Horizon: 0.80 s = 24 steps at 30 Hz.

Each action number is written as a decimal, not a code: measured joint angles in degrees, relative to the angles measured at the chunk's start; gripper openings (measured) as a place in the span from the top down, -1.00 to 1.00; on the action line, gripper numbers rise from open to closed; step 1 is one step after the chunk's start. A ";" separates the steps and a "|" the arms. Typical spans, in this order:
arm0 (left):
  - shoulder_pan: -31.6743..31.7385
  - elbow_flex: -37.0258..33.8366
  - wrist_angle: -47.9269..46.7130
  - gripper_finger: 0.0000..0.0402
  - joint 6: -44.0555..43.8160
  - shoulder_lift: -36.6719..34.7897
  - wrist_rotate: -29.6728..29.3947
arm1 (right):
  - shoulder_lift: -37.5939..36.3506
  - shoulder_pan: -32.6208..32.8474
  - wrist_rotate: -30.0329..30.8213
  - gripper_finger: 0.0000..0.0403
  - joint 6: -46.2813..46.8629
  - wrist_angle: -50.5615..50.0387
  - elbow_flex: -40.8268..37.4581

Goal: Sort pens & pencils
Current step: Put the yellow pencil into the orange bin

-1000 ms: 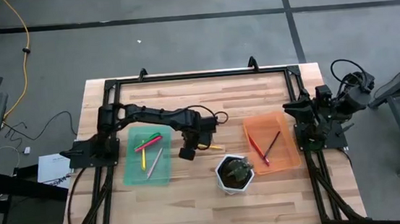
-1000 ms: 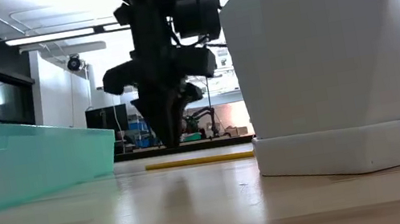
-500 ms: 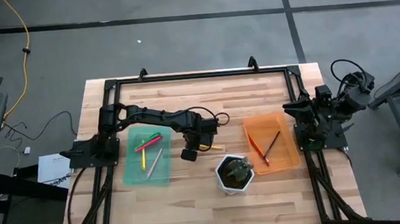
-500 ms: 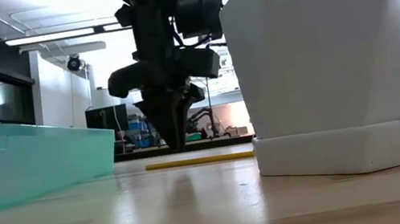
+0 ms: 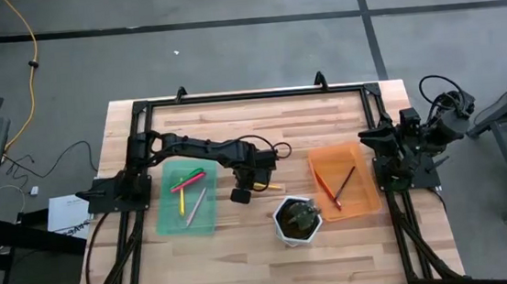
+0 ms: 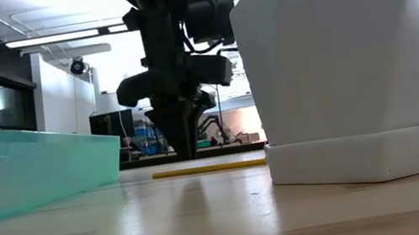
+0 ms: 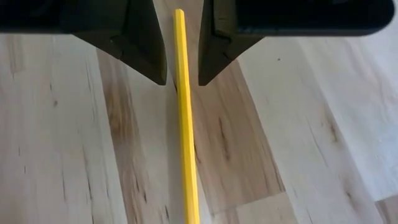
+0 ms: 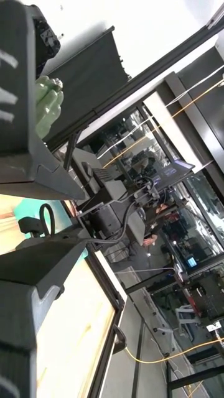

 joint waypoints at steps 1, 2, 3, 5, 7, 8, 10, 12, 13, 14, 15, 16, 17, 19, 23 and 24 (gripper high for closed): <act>0.00 0.00 0.00 0.60 -0.02 0.12 0.03 | -0.01 0.00 0.00 0.49 0.00 0.00 0.00; 0.00 0.05 0.21 0.60 -0.12 0.51 0.13 | 0.00 0.00 0.00 0.49 0.00 0.00 0.00; 0.00 0.10 0.22 0.60 -0.37 0.97 0.25 | -0.01 0.00 0.00 0.49 0.00 0.00 0.00; -0.02 -0.02 -0.64 0.60 -0.80 1.87 0.55 | -0.01 0.00 0.00 0.49 0.05 0.00 0.00; -0.07 -0.02 -0.27 0.60 -0.83 2.17 0.52 | -0.01 0.00 -0.02 0.49 0.15 0.00 0.00; -0.07 -0.02 -0.27 0.60 -0.83 2.17 0.37 | 0.00 0.00 -0.24 0.49 0.19 -0.02 0.00; -0.07 -0.02 -0.09 0.60 -0.85 2.17 0.16 | -0.01 0.00 -0.59 0.49 0.45 -0.03 0.00; -0.07 -0.02 0.05 0.60 -0.83 2.17 0.09 | -0.01 0.00 -0.68 0.49 0.46 -0.04 0.00; -0.07 -0.02 0.03 0.60 -0.84 2.17 -0.09 | -0.01 0.00 -0.68 0.49 0.46 -0.02 0.00; -0.07 -0.02 -0.02 0.60 -0.84 2.17 -0.25 | -0.01 0.00 -0.68 0.49 0.44 -0.04 0.00; -0.07 -0.02 -0.01 0.60 -0.83 2.17 -0.27 | -0.01 0.00 -0.68 0.49 0.44 -0.04 0.00; -0.07 -0.02 0.03 0.60 -0.83 2.17 -0.28 | -0.01 0.00 -0.68 0.49 0.44 -0.04 0.00; -0.07 -0.02 0.09 0.60 -0.83 2.17 -0.28 | 0.01 0.00 -0.68 0.49 0.44 -0.06 0.00; -0.07 -0.02 0.14 0.60 -0.83 2.17 -0.29 | 0.00 0.00 -0.67 0.49 0.44 -0.07 0.00; -0.03 -0.02 1.02 0.60 -0.87 2.17 -0.98 | -0.01 0.00 -0.66 0.49 0.44 -0.07 0.00; 0.00 -0.02 1.32 0.60 -0.99 2.17 -0.98 | -0.01 0.00 -0.66 0.49 0.44 -0.13 0.00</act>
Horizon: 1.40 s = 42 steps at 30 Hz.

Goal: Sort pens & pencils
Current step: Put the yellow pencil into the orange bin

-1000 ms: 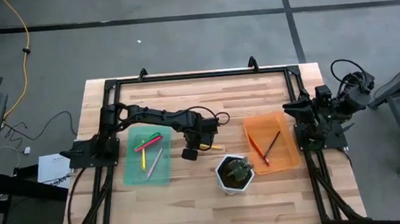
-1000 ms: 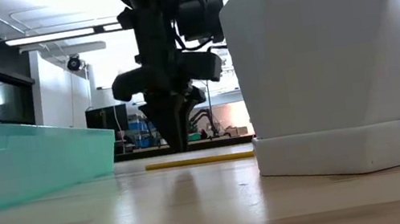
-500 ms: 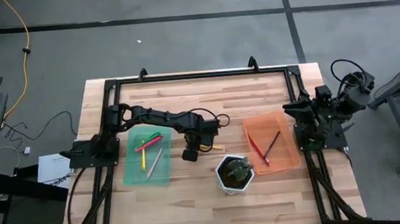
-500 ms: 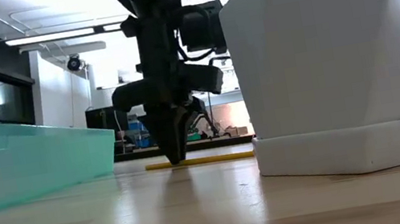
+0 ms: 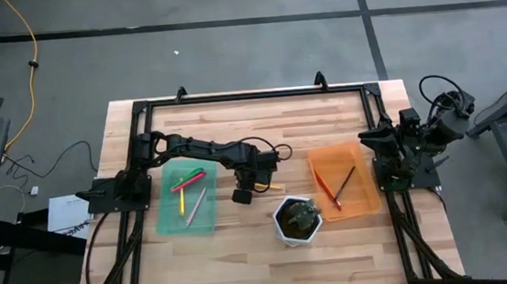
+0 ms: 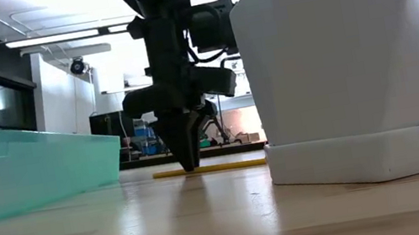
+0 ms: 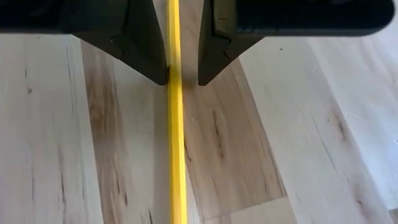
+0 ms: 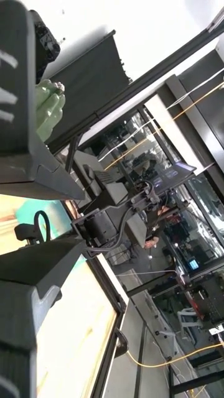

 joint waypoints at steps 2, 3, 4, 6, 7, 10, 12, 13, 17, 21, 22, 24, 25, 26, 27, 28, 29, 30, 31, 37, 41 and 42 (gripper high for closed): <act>0.00 0.00 0.06 0.60 -0.32 0.00 0.00 | 0.00 0.00 0.00 0.49 0.00 -0.06 0.00; 0.00 0.00 0.06 0.60 -0.34 0.00 0.00 | 0.02 0.00 0.00 0.49 0.00 -0.12 0.00; -0.01 0.02 0.06 0.60 -0.34 0.00 0.00 | 0.00 0.00 0.01 0.49 0.01 -0.20 0.00; -0.04 0.00 0.27 0.60 -0.36 0.00 0.00 | 0.00 0.00 0.02 0.49 0.15 -0.31 0.00; -0.04 0.00 0.40 0.60 -0.41 0.00 0.00 | 0.00 0.00 0.02 0.49 0.13 -0.35 0.00; 0.27 0.00 0.35 0.60 -0.71 0.00 0.51 | 0.01 0.00 0.02 0.49 0.07 -0.37 0.00; 0.31 0.01 0.39 0.60 -1.10 0.00 1.19 | 0.01 0.00 0.02 0.49 0.12 -0.37 0.00; 0.33 0.02 0.40 0.60 -1.32 0.00 1.16 | 0.00 0.00 0.02 0.49 0.14 -0.39 0.00; 0.33 0.02 0.12 0.60 -0.48 0.00 1.22 | 0.00 0.00 0.02 0.49 0.07 -0.42 0.00; 0.33 0.02 -0.15 0.60 -0.53 0.00 1.33 | 0.00 0.00 0.02 0.49 0.13 -0.44 0.00; 0.33 0.02 -0.15 0.60 -0.84 0.00 1.53 | 0.01 0.00 0.04 0.49 0.13 -0.44 0.00; 0.31 0.02 -0.15 0.60 -0.89 0.00 1.52 | 0.01 0.00 0.03 0.49 0.09 -0.45 0.00; 0.33 0.02 -0.14 0.60 -0.92 0.00 1.51 | 0.00 0.00 0.04 0.49 0.09 -0.44 0.00; 0.33 0.02 -0.18 0.60 -1.22 0.00 1.48 | 0.00 0.00 0.04 0.49 0.13 -0.44 0.00; 0.35 0.02 -0.16 0.60 -1.67 0.00 1.50 | 0.00 0.00 0.04 0.49 0.13 -0.46 0.00; 0.37 0.02 -0.11 0.60 -1.78 0.00 1.76 | 0.00 0.00 0.04 0.49 0.15 -0.46 0.00; 0.33 0.02 -0.07 0.60 -1.77 0.00 1.91 | 0.02 0.00 0.04 0.49 0.19 -0.44 0.00; 0.31 0.02 -0.09 0.60 -1.61 0.00 1.69 | 0.02 0.00 0.04 0.49 0.24 -0.46 0.00; 0.31 0.02 -0.10 0.60 -1.48 0.00 1.41 | 0.00 0.00 0.03 0.49 0.29 -0.48 0.00; 0.33 0.02 0.03 0.60 -1.78 0.32 1.71 | 0.00 0.00 0.04 0.49 0.22 -0.48 0.00; 0.33 -0.38 0.12 0.60 -1.80 0.42 2.59 | 0.02 0.00 0.04 0.49 0.15 -0.48 0.00; 0.33 -0.57 0.28 0.60 -1.92 0.33 2.60 | 0.00 0.00 0.07 0.49 0.18 -0.46 0.00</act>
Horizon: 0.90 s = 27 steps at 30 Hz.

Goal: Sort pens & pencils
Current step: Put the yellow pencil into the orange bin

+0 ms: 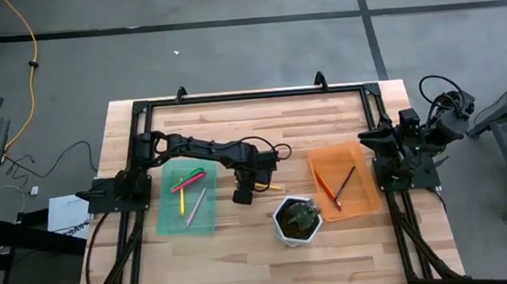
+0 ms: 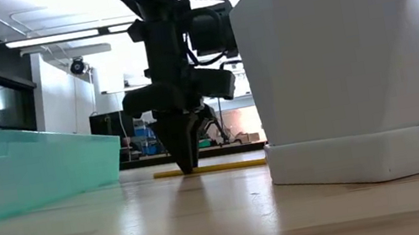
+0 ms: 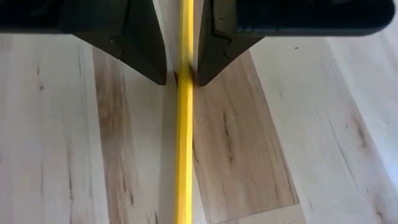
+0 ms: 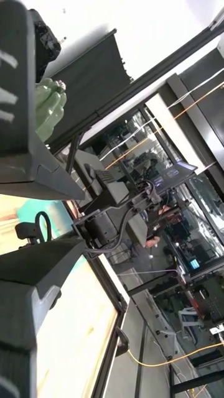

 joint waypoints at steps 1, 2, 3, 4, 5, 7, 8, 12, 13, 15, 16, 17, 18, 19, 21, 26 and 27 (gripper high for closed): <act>-0.03 -0.07 0.05 0.60 -0.37 0.00 -0.09 | 0.00 0.00 0.00 0.49 0.10 0.00 0.00; -0.22 -0.20 0.23 0.60 -0.32 -0.01 -0.48 | 0.02 0.00 -0.04 0.49 0.34 -0.06 0.00; -0.56 -0.24 0.26 0.60 0.06 -0.02 -1.15 | 0.02 0.00 -0.28 0.49 0.44 -0.11 0.00; -0.78 -0.18 0.19 0.60 0.46 -0.04 -2.02 | 0.02 0.00 -0.35 0.49 0.46 -0.09 0.00; -0.84 -0.05 0.02 0.60 0.96 -0.04 -2.75 | 0.02 0.00 -0.35 0.49 0.44 -0.18 0.00; -0.81 -0.02 -0.04 0.60 1.10 -0.04 -2.85 | 0.01 0.00 -0.33 0.49 0.45 -0.24 0.00; -0.76 -0.02 -0.02 0.60 1.05 -0.04 -2.60 | 0.02 0.00 -0.33 0.49 0.44 -0.24 0.00; -0.76 -0.03 0.24 0.60 0.42 -0.02 -2.57 | 0.01 0.00 -0.33 0.49 0.46 -0.24 0.00; -0.79 -0.04 0.29 0.60 0.15 -0.02 -2.64 | 0.02 0.00 -0.33 0.49 0.44 -0.26 0.00; -0.76 -0.04 0.41 0.60 -0.05 -0.02 -2.64 | 0.00 0.00 -0.33 0.49 0.46 -0.26 0.00; -0.74 -0.04 0.42 0.60 -0.07 -0.02 -2.60 | 0.00 0.00 -0.33 0.49 0.45 -0.28 0.00; -0.74 -0.04 0.44 0.60 -0.08 -0.02 -2.65 | 0.02 0.00 -0.33 0.49 0.46 -0.26 0.00; -0.74 -0.04 0.45 0.60 -0.06 -0.02 -2.77 | 0.02 0.00 -0.34 0.49 0.46 -0.26 0.00; -0.76 -0.04 0.46 0.62 -0.08 -0.02 -2.80 | 0.02 0.00 -0.35 0.49 0.46 -0.26 0.00; -0.74 -0.04 0.53 0.67 -0.08 -0.02 -2.82 | 0.00 0.00 -0.35 0.49 0.46 -0.26 0.00; -0.72 -0.04 0.70 0.91 -0.06 0.00 -2.98 | 0.02 0.00 -0.35 0.49 0.46 -0.26 0.00; -0.72 -0.04 0.70 0.94 -0.04 -0.01 -2.97 | 0.01 0.00 -0.35 0.49 0.46 -0.28 0.00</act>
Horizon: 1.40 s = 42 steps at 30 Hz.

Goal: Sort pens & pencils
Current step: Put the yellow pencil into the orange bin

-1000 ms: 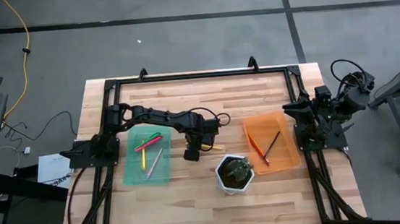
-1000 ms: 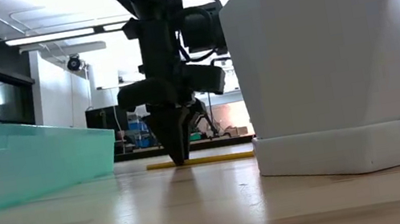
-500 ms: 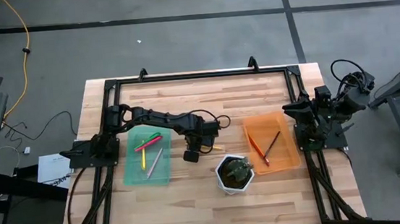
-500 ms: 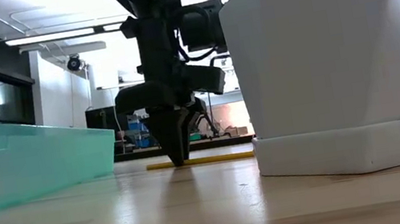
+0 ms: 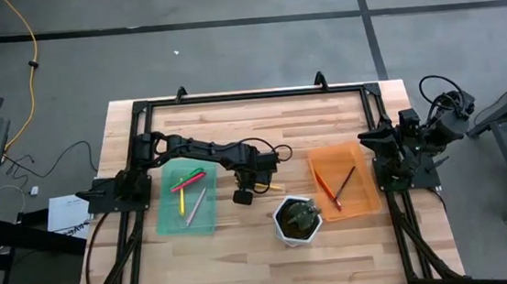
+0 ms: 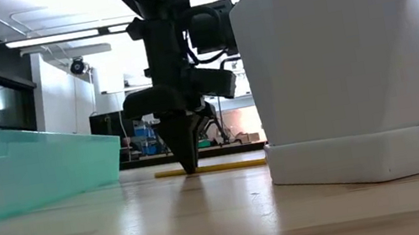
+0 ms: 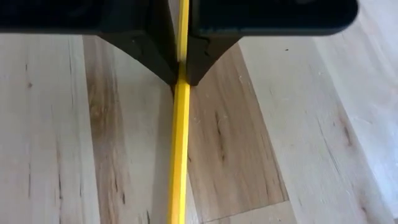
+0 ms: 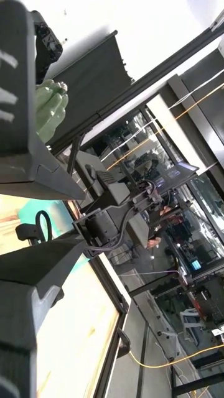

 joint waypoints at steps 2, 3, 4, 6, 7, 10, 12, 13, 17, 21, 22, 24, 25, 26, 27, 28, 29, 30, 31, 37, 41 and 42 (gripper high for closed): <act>0.00 0.00 0.00 0.96 -0.01 -0.02 0.03 | 0.01 0.00 0.00 0.49 0.00 0.02 0.00; -0.02 0.00 0.00 0.94 -0.03 -0.02 0.02 | 0.02 0.00 0.00 0.49 0.00 0.02 0.00; -0.02 0.00 0.00 0.91 -0.03 -0.02 0.02 | 0.01 0.00 0.00 0.49 0.00 0.02 0.00; -0.02 0.00 0.01 0.88 -0.05 0.01 0.08 | 0.01 0.00 0.00 0.49 0.00 0.02 0.00; -0.02 0.00 0.00 0.87 -0.05 -0.03 0.19 | 0.01 0.00 0.00 0.49 0.00 0.00 0.00; -0.02 0.00 0.05 0.91 -0.05 -0.10 0.40 | 0.02 0.00 0.00 0.49 0.00 0.02 0.00; -0.02 0.00 0.09 0.95 -0.05 -0.13 0.42 | 0.01 0.00 -0.01 0.49 0.00 0.02 0.00; -0.02 0.00 0.20 0.97 -0.03 -0.15 0.46 | 0.01 0.00 0.00 0.49 0.00 0.02 0.00; -0.02 0.00 0.46 0.96 -0.03 -0.17 0.65 | 0.01 0.00 -0.01 0.49 0.00 0.02 0.00; -0.02 0.00 0.46 0.91 -0.03 -0.17 0.65 | -0.01 0.00 0.03 0.49 0.00 0.00 0.00; -0.02 0.00 0.46 0.91 -0.05 -0.17 0.63 | 0.01 0.00 0.14 0.49 0.00 0.00 0.00; -0.02 0.00 0.44 0.92 -0.03 -0.17 0.64 | 0.01 0.00 0.33 0.49 0.00 0.02 0.00; -0.02 0.00 0.44 0.93 -0.03 -0.17 0.66 | 0.01 0.00 0.35 0.49 0.00 0.00 0.00; -0.02 0.00 0.44 0.94 -0.01 -0.17 0.66 | 0.02 0.00 0.35 0.49 0.00 0.00 0.00; -0.02 0.00 0.44 0.95 0.02 -0.17 0.66 | 0.01 0.00 0.39 0.49 0.00 0.00 0.00; -0.02 0.00 0.42 0.96 0.02 -0.18 0.66 | 0.01 0.00 0.51 0.49 0.00 0.00 0.00; -0.02 0.00 0.42 0.96 0.02 -0.19 0.66 | 0.02 0.00 0.52 0.49 0.00 0.00 0.00; -0.02 0.00 0.42 0.96 0.04 -0.19 0.66 | -0.01 0.00 0.52 0.49 0.00 0.00 0.00; -0.02 0.00 0.42 0.96 0.04 -0.19 0.66 | 0.02 0.00 0.52 0.49 0.00 0.00 0.00; -0.02 0.00 0.39 0.94 0.16 -0.19 1.08 | 0.01 0.00 0.55 0.49 0.00 0.00 0.00; -0.02 0.00 0.35 0.95 0.15 -0.21 1.20 | 0.00 0.00 0.55 0.49 0.00 0.00 0.00; -0.01 0.00 0.35 0.95 0.17 -0.21 1.23 | 0.02 0.00 0.55 0.49 0.00 0.00 0.00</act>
